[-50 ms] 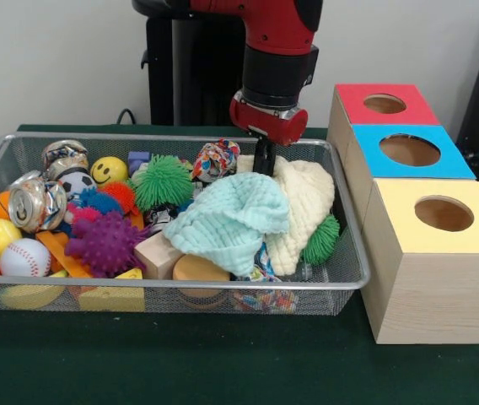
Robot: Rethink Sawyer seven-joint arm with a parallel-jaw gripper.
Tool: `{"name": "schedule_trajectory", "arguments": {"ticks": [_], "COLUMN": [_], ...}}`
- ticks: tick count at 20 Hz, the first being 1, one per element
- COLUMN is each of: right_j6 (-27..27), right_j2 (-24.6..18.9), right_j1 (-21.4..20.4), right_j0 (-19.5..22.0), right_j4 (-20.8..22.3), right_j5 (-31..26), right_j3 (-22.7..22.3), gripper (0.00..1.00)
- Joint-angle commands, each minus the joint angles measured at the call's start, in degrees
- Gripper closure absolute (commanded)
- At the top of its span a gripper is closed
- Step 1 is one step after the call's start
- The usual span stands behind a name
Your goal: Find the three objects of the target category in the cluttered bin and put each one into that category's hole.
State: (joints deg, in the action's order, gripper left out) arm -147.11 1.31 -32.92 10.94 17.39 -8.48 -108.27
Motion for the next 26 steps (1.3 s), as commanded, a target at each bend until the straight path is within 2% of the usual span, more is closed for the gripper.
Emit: {"name": "schedule_trajectory", "arguments": {"ticks": [1,4,7,11,21,26], "right_j6": [2.19,4.99,7.23,7.44,10.46,11.65], "right_j2": [-5.62,-7.35,-8.43,-9.01,-12.95,-14.71], "right_j1": [0.66,-1.02,-0.79,-0.6,-2.67,-5.59], "right_j0": [0.53,2.12,2.8,3.08,6.38,7.68], "right_j4": [1.44,1.21,1.53,1.45,1.2,0.51], "right_j5": [-1.94,-6.48,-9.28,-10.95,-19.22,-24.78], "right_j3": [5.3,5.87,7.67,9.01,11.83,11.24], "gripper": [1.0,1.0,1.0,1.0,1.0,1.0]}}
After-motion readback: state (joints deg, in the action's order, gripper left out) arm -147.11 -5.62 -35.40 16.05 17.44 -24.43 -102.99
